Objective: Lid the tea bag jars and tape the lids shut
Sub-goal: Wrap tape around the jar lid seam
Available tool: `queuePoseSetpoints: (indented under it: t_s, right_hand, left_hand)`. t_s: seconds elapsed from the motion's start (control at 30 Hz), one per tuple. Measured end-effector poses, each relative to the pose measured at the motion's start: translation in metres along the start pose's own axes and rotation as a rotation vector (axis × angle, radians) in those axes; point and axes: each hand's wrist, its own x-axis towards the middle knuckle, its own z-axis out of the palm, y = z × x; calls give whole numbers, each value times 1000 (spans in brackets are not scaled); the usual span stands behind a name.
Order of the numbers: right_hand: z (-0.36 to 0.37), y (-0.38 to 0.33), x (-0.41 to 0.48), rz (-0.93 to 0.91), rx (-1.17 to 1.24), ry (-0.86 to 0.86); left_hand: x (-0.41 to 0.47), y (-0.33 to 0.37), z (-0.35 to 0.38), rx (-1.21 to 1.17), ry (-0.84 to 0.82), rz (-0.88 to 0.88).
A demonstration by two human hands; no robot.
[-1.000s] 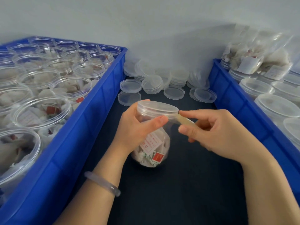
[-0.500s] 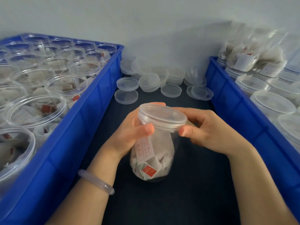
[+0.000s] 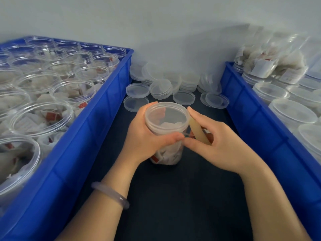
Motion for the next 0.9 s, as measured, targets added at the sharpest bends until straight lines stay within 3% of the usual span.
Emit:
queuePoseSetpoints:
  t_s: [0.1, 0.43, 0.6, 0.7, 0.9]
  right_hand:
    - [-11, 1, -6, 37, 57, 46]
    - [-5, 1, -3, 29, -102, 248]
    - [-12, 11, -1, 85, 1, 61]
    - [-6, 10, 2, -17, 173, -81]
    - [-1, 7, 3, -29, 146, 65]
  left_hand:
    - [4, 0, -4, 5, -27, -3]
    - [9, 4, -16, -21, -163, 14]
    - [5, 4, -18, -167, -361, -40]
    - [5, 5, -18, -198, -444, -85]
    - [-1, 9, -6, -47, -196, -4]
